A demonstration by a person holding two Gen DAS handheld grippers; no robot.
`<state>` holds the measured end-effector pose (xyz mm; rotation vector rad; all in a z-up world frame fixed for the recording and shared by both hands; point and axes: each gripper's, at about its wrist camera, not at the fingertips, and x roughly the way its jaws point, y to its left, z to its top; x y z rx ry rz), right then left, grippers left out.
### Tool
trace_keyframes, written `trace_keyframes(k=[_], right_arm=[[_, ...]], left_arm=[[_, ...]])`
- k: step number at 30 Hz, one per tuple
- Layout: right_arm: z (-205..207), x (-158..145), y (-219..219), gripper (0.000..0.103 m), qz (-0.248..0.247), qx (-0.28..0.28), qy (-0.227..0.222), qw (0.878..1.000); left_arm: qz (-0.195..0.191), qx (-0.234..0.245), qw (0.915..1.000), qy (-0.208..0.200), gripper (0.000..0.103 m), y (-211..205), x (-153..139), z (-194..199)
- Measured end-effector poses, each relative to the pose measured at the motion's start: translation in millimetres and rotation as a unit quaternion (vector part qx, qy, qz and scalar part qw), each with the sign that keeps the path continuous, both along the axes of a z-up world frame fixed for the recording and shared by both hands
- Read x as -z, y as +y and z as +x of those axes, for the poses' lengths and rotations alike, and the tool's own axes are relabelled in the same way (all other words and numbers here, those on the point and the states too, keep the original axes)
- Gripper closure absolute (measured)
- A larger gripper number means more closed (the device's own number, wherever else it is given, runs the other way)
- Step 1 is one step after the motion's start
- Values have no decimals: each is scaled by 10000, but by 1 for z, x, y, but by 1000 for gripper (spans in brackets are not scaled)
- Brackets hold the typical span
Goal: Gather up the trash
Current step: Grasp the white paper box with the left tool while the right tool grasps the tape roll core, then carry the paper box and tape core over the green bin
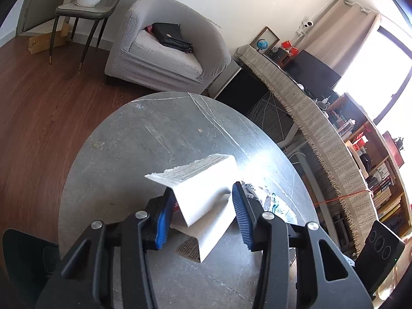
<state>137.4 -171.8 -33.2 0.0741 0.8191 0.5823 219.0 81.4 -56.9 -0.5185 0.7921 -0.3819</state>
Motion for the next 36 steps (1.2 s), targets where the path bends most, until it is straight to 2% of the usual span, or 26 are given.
trace_keyframes(k=[3, 8, 10, 14, 17, 19, 20, 26, 30, 36], right_arm=[[4, 3, 3, 31, -1, 54, 31, 10000], [5, 7, 11, 31, -98, 111, 116, 9998], [4, 7, 16, 31, -215, 90, 95, 9997], [3, 9, 23, 31, -404, 94, 64, 9991], [4, 8, 23, 32, -483, 147, 48, 9987], [5, 8, 22, 36, -523, 188, 33, 9984], [5, 8, 23, 41, -546, 183, 43, 9983], [6, 4, 27, 43, -691, 248, 51, 9973], [-2, -11, 31, 43, -746, 200, -78, 9970], [-14, -18, 36, 43, -675, 69, -8, 9977]], left_arm=[[-18, 36, 10000, -24, 75, -7, -1, -1], [100, 111, 9999, -65, 83, -16, -3, -4], [228, 101, 9996, -109, 92, -17, -8, -7], [468, 39, 9987, -187, 99, -20, -18, -16], [701, 61, 9973, -228, 101, -24, -21, -22], [755, 97, 9968, -233, 102, -26, -22, -25], [784, 117, 9966, -245, 102, -27, -23, -26], [876, 187, 9954, -337, 102, -28, -33, -38], [951, 187, 9945, -400, 102, -26, -42, -48], [996, 121, 9940, -431, 102, -15, -50, -67]])
